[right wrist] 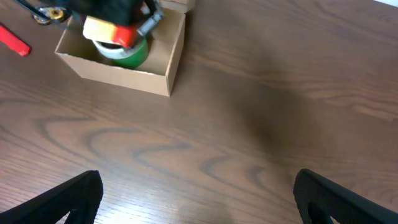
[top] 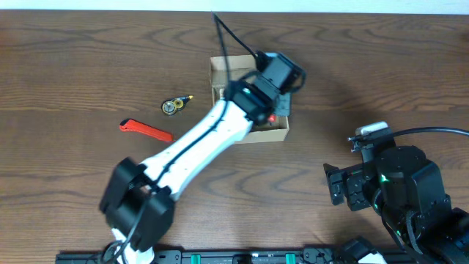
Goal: Pack container
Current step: 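Carry red stapler with left gripper and lower it into the box, then release stapler and withdraw left gripper toward the correction tape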
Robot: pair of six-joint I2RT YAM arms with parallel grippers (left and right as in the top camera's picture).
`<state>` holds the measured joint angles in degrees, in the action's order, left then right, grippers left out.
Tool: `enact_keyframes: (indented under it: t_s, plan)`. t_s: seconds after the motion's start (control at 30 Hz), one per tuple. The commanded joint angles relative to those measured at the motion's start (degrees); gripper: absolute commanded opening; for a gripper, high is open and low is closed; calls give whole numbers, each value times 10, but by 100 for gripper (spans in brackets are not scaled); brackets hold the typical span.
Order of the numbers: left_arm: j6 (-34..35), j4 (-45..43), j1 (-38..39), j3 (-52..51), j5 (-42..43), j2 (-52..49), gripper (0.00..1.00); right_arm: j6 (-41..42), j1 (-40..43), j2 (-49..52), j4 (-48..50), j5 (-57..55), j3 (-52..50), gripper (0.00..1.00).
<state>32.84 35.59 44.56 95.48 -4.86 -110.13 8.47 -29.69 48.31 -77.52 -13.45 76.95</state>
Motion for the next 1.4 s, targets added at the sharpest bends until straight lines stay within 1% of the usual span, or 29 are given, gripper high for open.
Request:
enact_keyframes:
  t_s: [0.0,0.1,0.43,0.73,0.9,1.07,1.1,1.17,1.27,1.37]
  plan:
    - [62,-8,12,2,-49,-16,6,-8,4,0,-1,0,-1,99]
    - [79,-13,14,2,-59,-31,6,-8,4,0,-1,0,-1,99]
    - [79,-62,15,2,-59,-63,6,-8,4,0,-1,0,-1,99]
    - [80,-61,15,2,-64,-64,6,-8,4,0,-1,0,-1,99]
    - [101,-59,16,2,-101,-64,6,-8,4,0,-1,0,-1,99]
    - [101,-59,16,2,-103,-64,6,-8,4,0,-1,0,-1,99]
    - [101,-60,16,2,-101,-64,8,-8,4,0,-1,0,-1,99]
    - [101,-64,16,2,-95,-64,39,-8,4,0,-1,0,-1,99]
    - [100,-64,16,2,-77,-64,59,-8,4,0,-1,0,-1,99]
    - [89,-63,16,3,-66,-62,60,-8,4,0,-1,0,-1,99]
